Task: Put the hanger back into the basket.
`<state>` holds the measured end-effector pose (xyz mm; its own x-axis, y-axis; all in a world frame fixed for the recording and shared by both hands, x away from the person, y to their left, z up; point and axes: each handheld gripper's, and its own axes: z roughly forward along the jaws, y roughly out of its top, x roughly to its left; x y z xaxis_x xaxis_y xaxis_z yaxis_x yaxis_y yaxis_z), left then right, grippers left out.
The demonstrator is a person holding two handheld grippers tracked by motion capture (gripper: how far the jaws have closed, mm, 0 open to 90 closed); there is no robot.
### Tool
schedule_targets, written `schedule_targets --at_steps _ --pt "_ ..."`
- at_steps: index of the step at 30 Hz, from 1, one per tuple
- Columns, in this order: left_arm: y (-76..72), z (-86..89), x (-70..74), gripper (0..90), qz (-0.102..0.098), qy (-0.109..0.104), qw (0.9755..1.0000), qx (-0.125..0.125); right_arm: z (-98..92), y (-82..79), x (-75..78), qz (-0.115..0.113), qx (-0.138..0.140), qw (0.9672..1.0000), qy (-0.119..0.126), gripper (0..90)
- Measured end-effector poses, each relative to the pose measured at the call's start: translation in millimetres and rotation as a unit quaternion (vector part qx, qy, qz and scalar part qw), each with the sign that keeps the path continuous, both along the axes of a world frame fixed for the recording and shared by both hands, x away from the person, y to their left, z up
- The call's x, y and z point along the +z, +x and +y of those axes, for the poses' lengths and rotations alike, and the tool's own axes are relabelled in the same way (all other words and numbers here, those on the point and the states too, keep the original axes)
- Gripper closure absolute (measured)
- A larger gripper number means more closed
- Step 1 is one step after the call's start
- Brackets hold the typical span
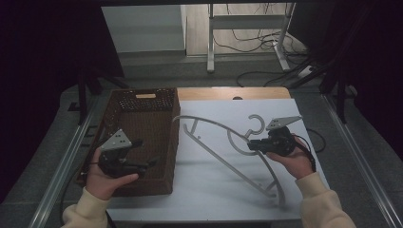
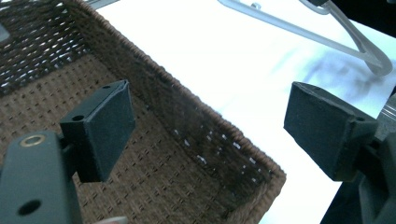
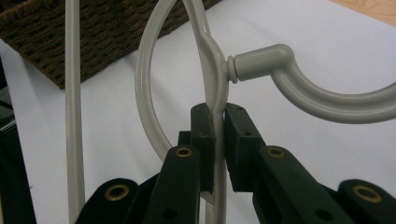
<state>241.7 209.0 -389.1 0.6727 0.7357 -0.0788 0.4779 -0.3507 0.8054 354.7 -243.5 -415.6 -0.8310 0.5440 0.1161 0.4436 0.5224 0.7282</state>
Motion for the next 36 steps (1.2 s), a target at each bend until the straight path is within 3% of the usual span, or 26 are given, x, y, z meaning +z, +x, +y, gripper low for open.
schedule_targets --at_steps 17,30,36 --pt "30.7 -25.9 20.4 18.9 0.009 0.007 0.9993 -0.036 10.0 -6.2 -1.7 0.001 0.035 0.9994 -0.009 82.4" --pt "53.8 -33.2 20.6 19.1 0.046 -0.017 0.9974 -0.054 22.6 -12.3 -0.9 -0.001 0.063 0.9978 -0.022 82.4" --pt "62.3 -37.1 20.9 19.9 0.060 -0.017 0.9957 -0.068 27.8 -15.5 -0.1 -0.003 0.076 0.9967 -0.028 82.4"
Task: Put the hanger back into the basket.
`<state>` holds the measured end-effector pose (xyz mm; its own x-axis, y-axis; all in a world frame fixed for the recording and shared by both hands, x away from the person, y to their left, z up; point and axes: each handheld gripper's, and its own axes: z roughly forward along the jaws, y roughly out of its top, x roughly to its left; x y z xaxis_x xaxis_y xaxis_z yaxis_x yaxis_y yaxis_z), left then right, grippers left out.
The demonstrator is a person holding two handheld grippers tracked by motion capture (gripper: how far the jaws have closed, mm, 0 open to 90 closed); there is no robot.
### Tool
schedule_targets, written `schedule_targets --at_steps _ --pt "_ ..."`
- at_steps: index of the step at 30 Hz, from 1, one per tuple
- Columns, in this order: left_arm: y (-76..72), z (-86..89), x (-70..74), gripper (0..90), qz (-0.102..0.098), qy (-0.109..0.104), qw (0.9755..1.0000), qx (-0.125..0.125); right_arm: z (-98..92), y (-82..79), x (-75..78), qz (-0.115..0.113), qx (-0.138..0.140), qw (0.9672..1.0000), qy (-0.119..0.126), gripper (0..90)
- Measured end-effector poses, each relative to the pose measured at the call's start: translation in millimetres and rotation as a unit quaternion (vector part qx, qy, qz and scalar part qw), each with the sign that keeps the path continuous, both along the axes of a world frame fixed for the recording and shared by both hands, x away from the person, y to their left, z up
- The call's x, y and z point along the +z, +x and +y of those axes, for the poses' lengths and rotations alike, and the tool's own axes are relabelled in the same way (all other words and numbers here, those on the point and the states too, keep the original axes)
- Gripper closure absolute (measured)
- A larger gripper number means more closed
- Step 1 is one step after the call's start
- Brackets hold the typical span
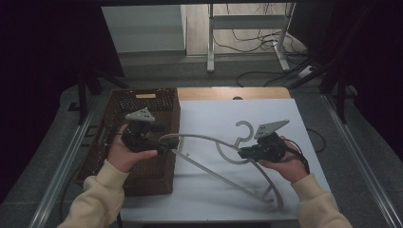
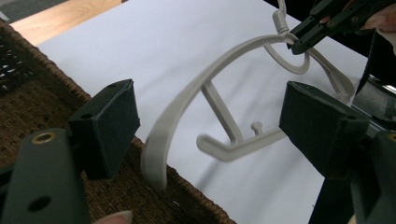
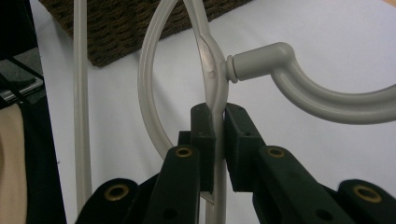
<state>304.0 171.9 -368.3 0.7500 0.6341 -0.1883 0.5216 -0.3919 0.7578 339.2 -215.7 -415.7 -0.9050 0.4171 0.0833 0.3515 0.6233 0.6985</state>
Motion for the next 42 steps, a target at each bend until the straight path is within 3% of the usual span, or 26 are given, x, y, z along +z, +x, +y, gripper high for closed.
schedule_targets --at_steps 15,26,33,35,38,42 --pt "18.5 -16.8 -3.1 24.6 0.029 0.019 0.9988 -0.035 5.5 -5.4 5.5 -0.007 0.026 0.9996 -0.007 82.4" --pt "27.5 -33.6 -3.8 35.2 0.044 0.046 0.9951 -0.075 10.4 -8.0 5.0 -0.002 0.046 0.9989 -0.008 82.4" --pt "29.3 -45.1 -8.0 47.8 0.071 0.064 0.9875 -0.126 11.4 -8.2 4.8 0.000 0.053 0.9986 -0.003 82.4" --pt "28.8 -47.8 -9.4 54.5 0.083 0.076 0.9838 -0.140 11.9 -8.6 4.2 0.001 0.056 0.9984 -0.004 82.4" --pt "27.2 -50.9 -11.3 59.3 0.082 0.096 0.9812 -0.146 13.2 -9.2 4.1 0.001 0.060 0.9982 -0.006 82.3" --pt "25.7 -51.8 -13.1 64.8 0.076 0.112 0.9798 -0.147 13.3 -9.2 4.1 0.002 0.062 0.9981 -0.007 82.1"
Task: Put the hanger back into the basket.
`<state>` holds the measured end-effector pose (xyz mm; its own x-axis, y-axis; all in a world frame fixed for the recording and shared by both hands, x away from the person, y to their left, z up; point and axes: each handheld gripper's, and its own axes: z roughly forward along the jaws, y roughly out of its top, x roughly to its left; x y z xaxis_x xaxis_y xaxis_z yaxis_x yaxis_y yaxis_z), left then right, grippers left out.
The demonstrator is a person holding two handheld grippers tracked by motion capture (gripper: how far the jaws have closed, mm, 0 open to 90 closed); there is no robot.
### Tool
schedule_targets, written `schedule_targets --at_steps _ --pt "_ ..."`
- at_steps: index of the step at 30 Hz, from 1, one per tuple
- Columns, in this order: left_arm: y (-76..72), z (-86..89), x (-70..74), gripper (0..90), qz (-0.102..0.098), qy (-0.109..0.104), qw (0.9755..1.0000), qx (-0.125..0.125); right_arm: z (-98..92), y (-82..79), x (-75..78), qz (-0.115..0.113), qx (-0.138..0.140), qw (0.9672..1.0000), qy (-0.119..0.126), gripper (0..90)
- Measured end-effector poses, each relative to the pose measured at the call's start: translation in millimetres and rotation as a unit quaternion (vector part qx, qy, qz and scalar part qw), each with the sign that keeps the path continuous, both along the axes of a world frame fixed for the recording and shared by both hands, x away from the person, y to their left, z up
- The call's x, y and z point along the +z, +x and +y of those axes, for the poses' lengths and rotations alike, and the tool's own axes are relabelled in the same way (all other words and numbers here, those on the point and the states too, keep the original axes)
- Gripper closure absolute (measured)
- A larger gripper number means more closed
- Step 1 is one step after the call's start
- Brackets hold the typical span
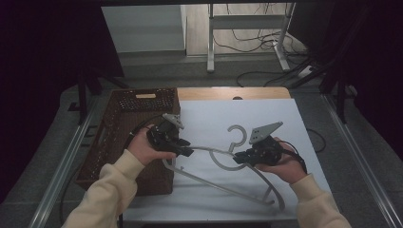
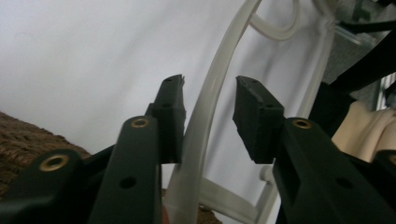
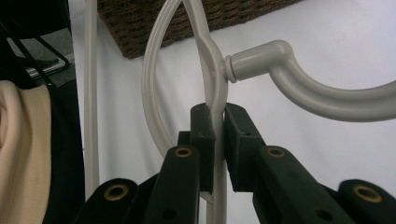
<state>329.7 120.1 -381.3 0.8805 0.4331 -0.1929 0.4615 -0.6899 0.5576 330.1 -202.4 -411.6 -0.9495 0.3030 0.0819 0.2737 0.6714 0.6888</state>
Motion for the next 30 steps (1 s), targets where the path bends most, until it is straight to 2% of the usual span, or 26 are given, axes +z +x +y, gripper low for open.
schedule_targets --at_steps 4,7,11,14,25,30 --pt "-0.8 -0.6 -1.9 71.5 0.000 0.012 0.9999 0.001 0.3 -0.2 1.2 -0.002 0.001 1.0000 0.001 82.0" --pt "-1.5 -0.4 -2.0 74.1 0.000 0.021 0.9997 -0.015 0.5 0.0 1.1 -0.004 0.003 1.0000 -0.001 81.7" --pt "-4.3 -1.5 -2.3 78.7 0.000 0.018 0.9990 -0.041 -1.0 1.5 -0.1 -0.004 -0.001 1.0000 0.001 80.1" --pt "-7.5 -2.4 -0.9 81.1 -0.001 0.011 0.9988 -0.048 -2.9 2.7 -1.0 -0.003 -0.006 1.0000 0.005 78.8" --pt "-16.0 -1.3 6.8 81.5 -0.036 -0.004 0.9987 -0.035 -7.9 6.8 -0.5 0.000 -0.028 0.9991 0.033 74.7" --pt "-19.3 -0.7 8.7 81.6 -0.055 -0.008 0.9983 -0.020 -12.9 8.5 0.9 0.003 -0.041 0.9977 0.055 66.8"
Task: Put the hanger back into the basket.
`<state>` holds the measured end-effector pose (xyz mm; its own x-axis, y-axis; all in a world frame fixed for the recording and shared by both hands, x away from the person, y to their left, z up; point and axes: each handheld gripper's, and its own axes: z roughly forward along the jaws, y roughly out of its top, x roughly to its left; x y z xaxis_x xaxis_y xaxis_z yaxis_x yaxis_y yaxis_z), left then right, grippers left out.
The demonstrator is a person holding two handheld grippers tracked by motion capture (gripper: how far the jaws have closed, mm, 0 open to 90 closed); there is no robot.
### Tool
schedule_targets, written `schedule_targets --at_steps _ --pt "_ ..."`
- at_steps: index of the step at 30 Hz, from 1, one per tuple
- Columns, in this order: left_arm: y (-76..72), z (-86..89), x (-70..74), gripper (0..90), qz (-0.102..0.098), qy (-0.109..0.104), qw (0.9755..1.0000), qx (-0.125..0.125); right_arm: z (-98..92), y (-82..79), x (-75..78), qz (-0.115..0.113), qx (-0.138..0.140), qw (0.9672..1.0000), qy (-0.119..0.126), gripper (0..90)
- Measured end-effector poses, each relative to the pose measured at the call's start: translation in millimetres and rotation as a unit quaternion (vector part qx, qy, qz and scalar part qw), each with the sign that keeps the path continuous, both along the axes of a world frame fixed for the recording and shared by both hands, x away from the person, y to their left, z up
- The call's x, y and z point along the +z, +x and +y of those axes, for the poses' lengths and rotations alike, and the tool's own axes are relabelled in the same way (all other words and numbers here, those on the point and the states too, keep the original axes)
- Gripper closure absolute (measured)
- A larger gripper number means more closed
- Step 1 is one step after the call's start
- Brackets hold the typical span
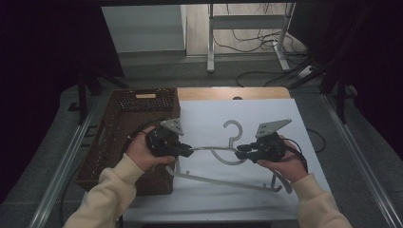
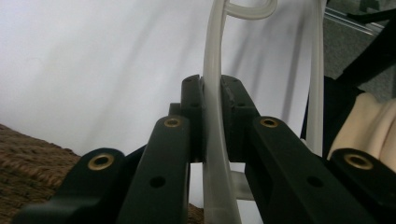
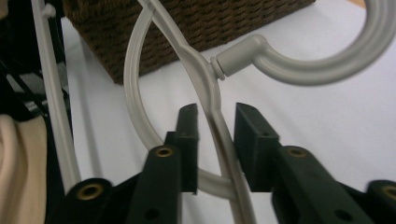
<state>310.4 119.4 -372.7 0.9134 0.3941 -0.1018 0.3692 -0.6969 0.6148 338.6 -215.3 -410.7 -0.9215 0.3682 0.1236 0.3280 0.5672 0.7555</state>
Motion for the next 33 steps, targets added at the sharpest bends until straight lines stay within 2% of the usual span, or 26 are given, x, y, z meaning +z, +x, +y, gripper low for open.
schedule_targets --at_steps 2,6,9,12,18,22,24,29,33 --pt "0.0 2.3 1.1 81.6 -0.005 -0.002 1.0000 0.004 -2.8 0.8 1.3 0.000 -0.006 0.9999 0.012 58.5" --pt "-0.5 8.9 4.0 81.5 -0.013 -0.015 0.9996 0.019 -13.3 2.4 8.4 -0.011 -0.045 0.9980 0.044 41.7" --pt "-1.7 15.6 6.9 81.5 -0.019 -0.026 0.9990 0.031 -25.5 3.3 14.4 -0.024 -0.084 0.9944 0.060 32.3" --pt "-3.8 21.1 9.7 81.5 -0.025 -0.034 0.9983 0.041 -39.1 4.5 17.8 -0.036 -0.122 0.9892 0.072 26.3" --pt "-8.1 30.6 13.6 81.5 -0.035 -0.045 0.9970 0.052 -66.5 10.3 16.9 -0.040 -0.188 0.9772 0.091 21.7" --pt "-10.2 37.5 14.6 81.5 -0.036 -0.056 0.9957 0.064 -84.6 14.3 13.6 -0.039 -0.219 0.9676 0.118 21.5" --pt "-11.2 41.8 14.4 81.5 -0.036 -0.062 0.9948 0.071 -92.8 16.0 11.2 -0.035 -0.234 0.9639 0.122 21.0" --pt "-14.8 52.1 14.3 81.5 -0.039 -0.077 0.9926 0.085 -103.5 18.4 3.8 -0.026 -0.250 0.9602 0.122 20.1" --pt "-18.8 59.2 15.1 81.5 -0.045 -0.080 0.9915 0.092 -106.5 18.2 1.6 -0.031 -0.259 0.9579 0.119 20.4"
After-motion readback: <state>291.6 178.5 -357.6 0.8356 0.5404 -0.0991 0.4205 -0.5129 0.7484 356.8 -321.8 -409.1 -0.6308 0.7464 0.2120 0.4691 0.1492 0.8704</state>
